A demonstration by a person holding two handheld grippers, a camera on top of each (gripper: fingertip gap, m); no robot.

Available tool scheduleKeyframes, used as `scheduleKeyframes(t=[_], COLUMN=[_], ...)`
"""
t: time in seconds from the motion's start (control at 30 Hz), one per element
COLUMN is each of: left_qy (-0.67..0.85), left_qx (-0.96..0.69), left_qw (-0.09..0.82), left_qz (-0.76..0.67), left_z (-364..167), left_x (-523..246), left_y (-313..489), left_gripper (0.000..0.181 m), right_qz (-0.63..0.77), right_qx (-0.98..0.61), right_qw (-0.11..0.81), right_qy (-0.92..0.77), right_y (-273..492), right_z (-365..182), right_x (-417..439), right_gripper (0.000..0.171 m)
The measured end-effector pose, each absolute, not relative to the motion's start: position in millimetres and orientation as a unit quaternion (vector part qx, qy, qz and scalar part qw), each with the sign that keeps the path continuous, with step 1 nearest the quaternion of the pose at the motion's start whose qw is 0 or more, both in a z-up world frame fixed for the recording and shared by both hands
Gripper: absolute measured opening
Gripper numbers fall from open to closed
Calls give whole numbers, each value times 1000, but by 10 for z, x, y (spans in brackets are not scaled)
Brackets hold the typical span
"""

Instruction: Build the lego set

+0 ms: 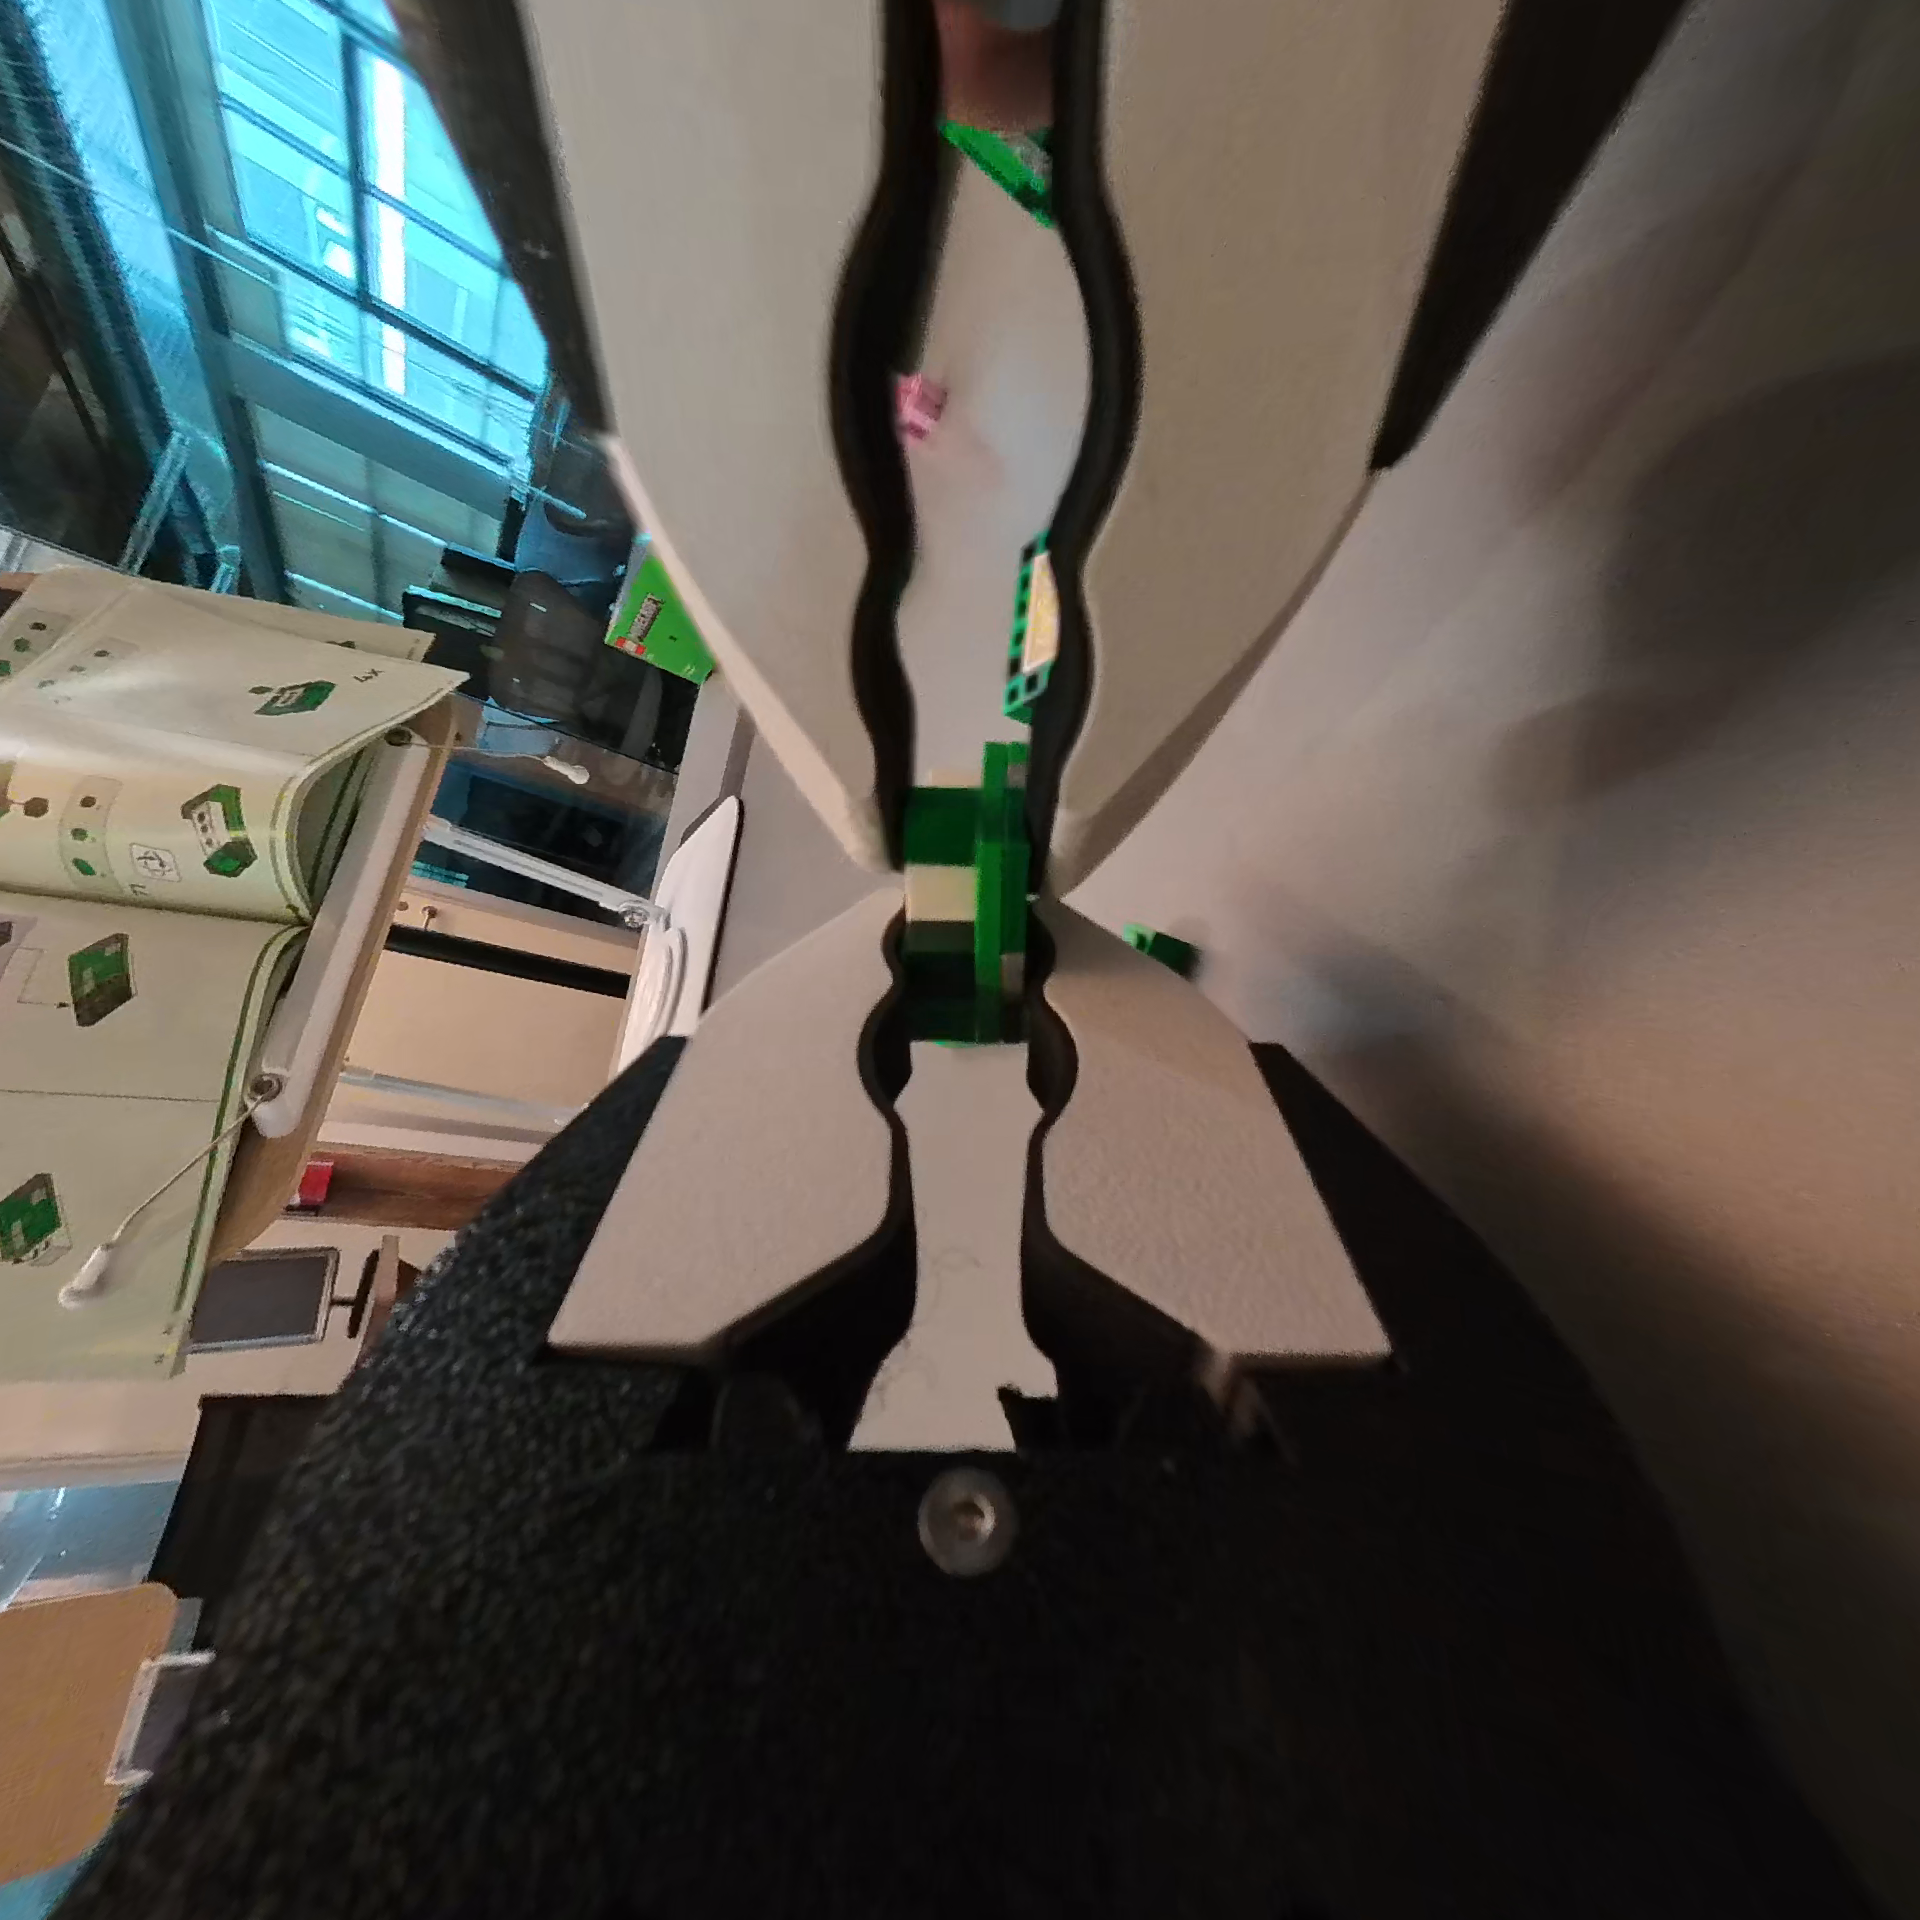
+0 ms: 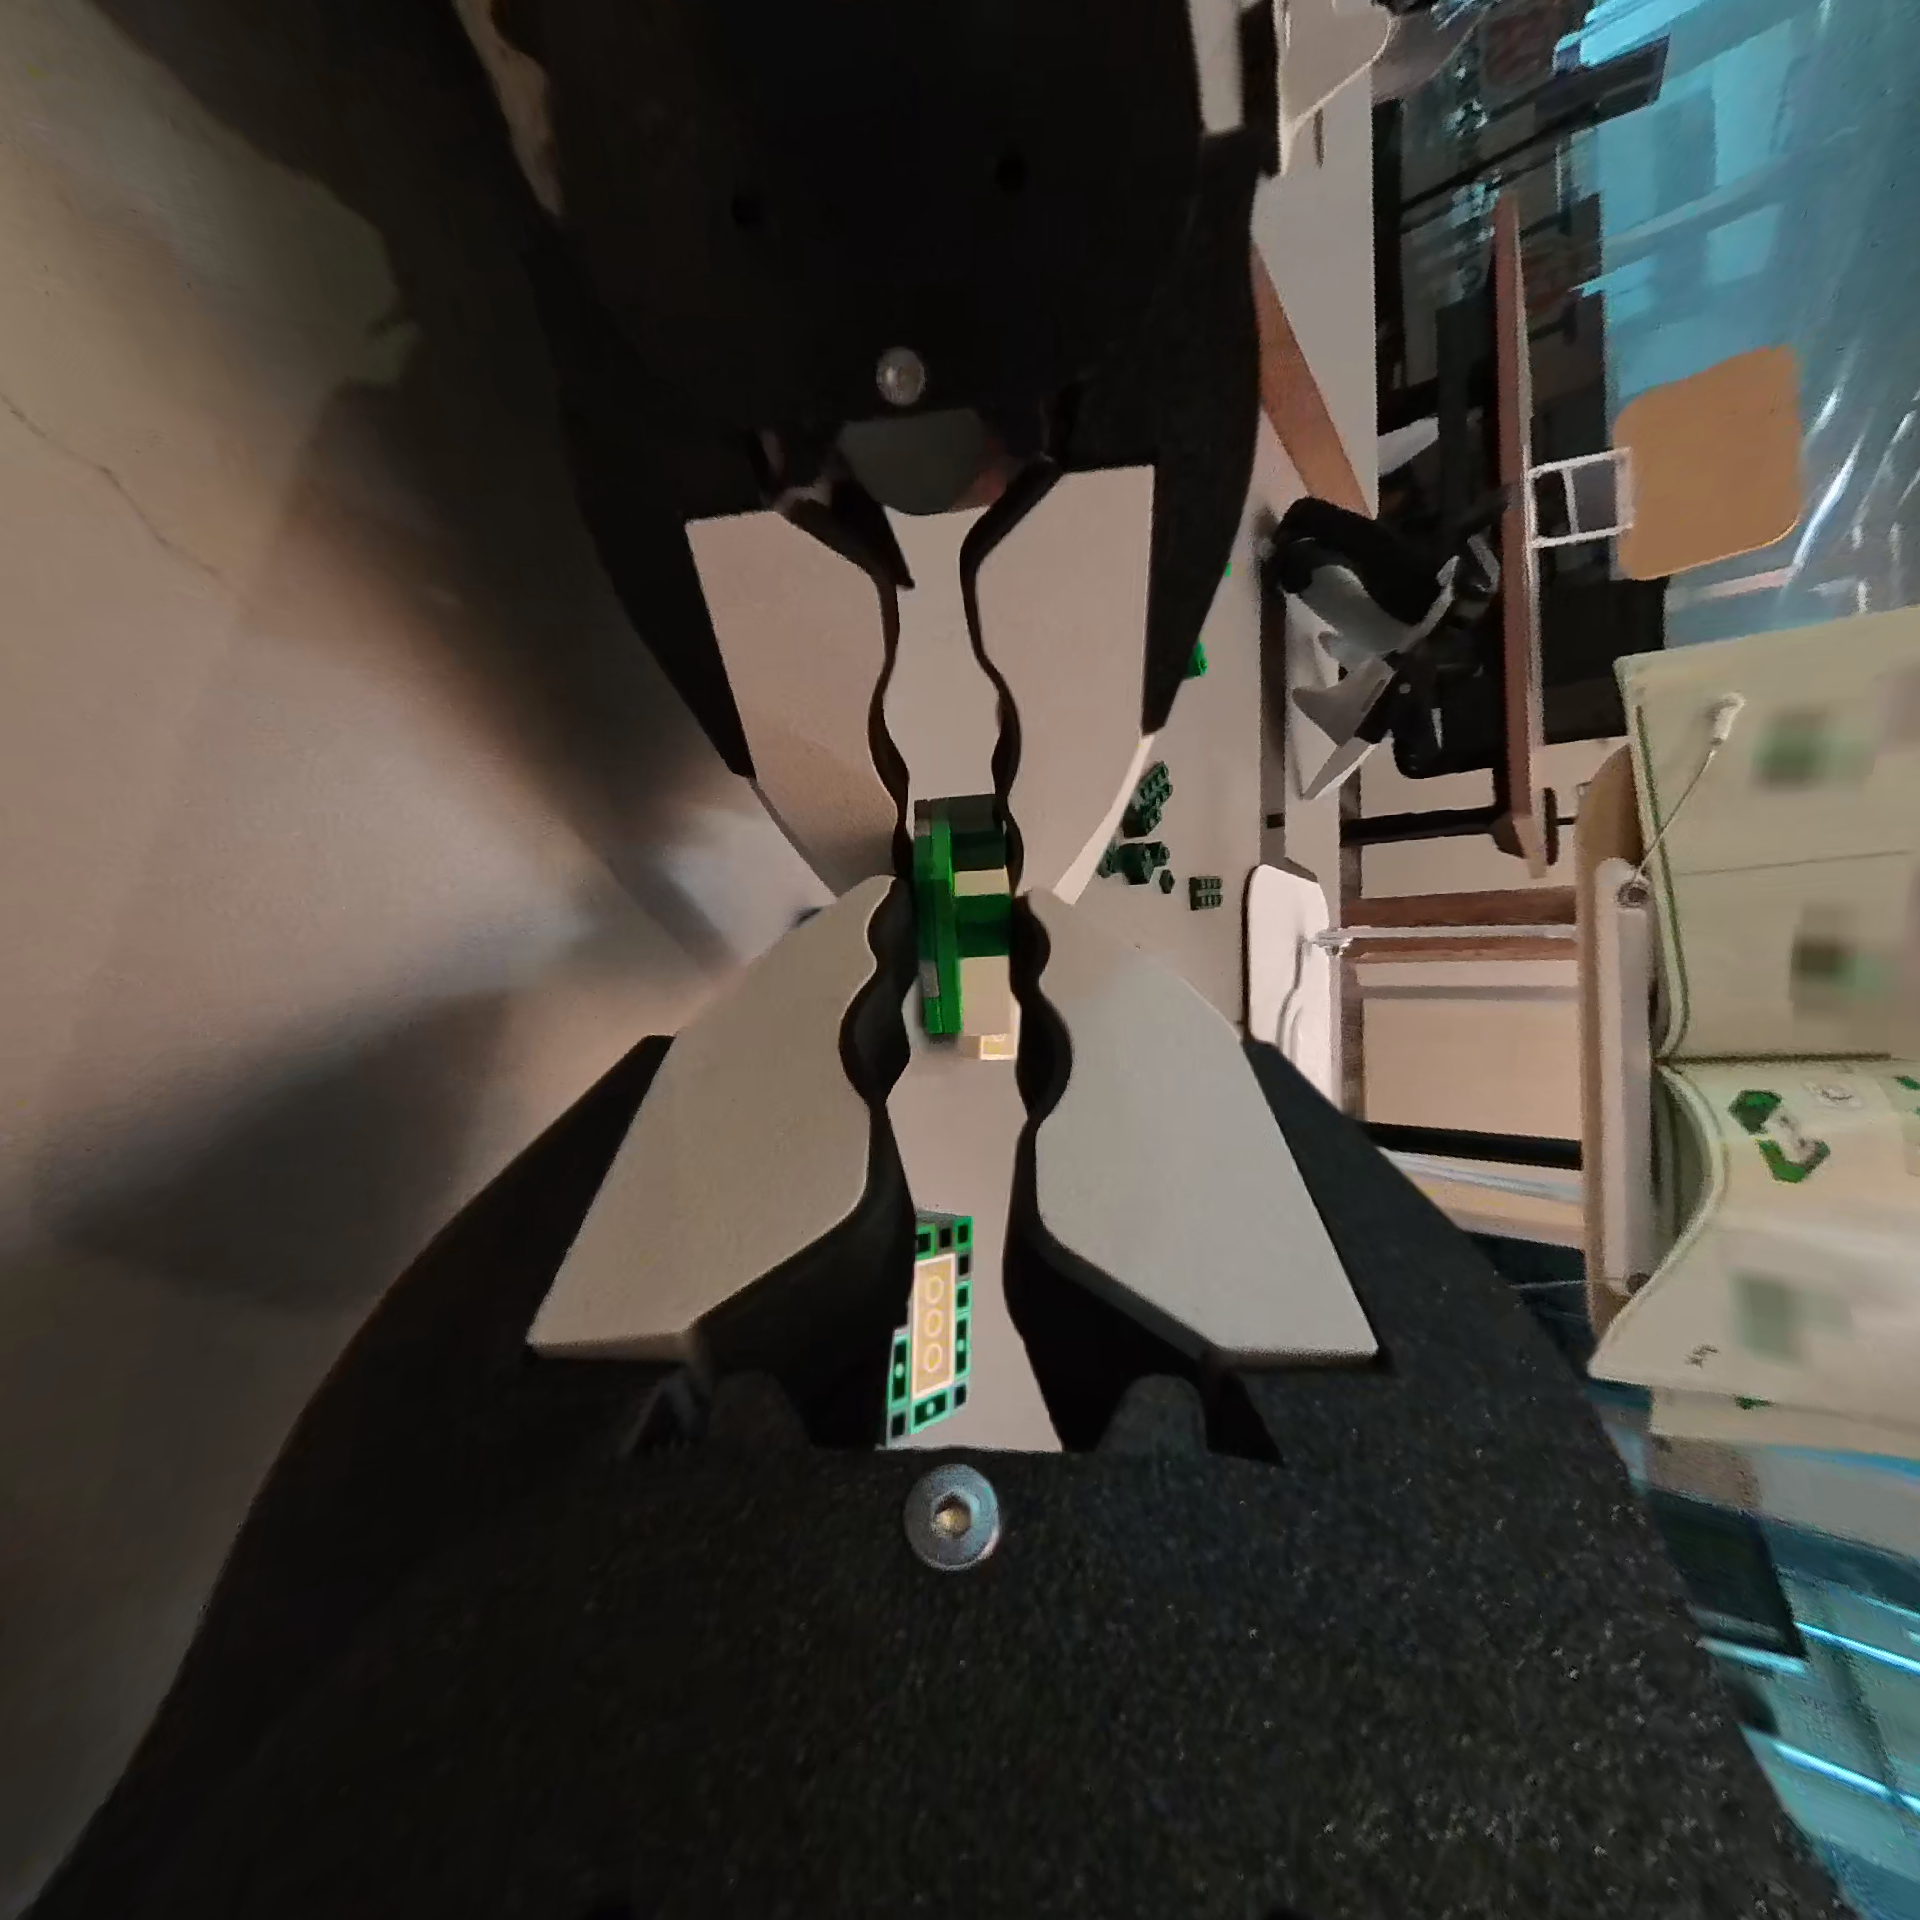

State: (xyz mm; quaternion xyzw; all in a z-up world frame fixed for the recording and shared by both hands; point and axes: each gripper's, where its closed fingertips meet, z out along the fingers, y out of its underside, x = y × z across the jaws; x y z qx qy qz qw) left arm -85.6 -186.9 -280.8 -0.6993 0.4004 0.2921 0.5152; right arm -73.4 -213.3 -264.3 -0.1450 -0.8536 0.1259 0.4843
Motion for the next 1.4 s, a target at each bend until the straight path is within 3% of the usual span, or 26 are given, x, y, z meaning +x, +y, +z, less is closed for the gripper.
scheduleKeyframes(t=[0.33, 0.43, 0.53, 0.7, 0.9, 1.0, 1.4], left_qy=[407, 411, 423, 377, 386, 393, 448], left_qx=[-689, -662, -611, -580, -572, -577, -609], left_qw=[519, 515, 486, 516, 510, 508, 511], left_qz=[300, 358, 460, 506, 513, 505, 409], left_z=[-2785, -2726, -2638, -2395, -2402, -2434, -2641], left_x=[-848, -962, -1245, -1547, -1527, -1489, -1178], left_y=[-1880, -1886, -1929, -2039, -2047, -2032, -2011], left_gripper=[17, 17, 17, 17, 17, 17, 17], right_qz=[149, 197, 278, 342, 311, 315, 301], right_qx=[-154, -194, -279, -423, -461, -456, -427], right_qw=[502, 500, 445, 255, 216, 218, 246], right_qy=[-838, -821, -804, -800, -802, -803, -816], right_y=[-2150, -2137, -2073, -2056, -1979, -1986, -1998], right_z=[-2632, -2577, -2583, -2948, -3223, -3222, -3055], right_x=[-739, -732, -723, -701, -780, -812, -757], right_gripper=[18, 26, 23, 23, 21, 9, 8])
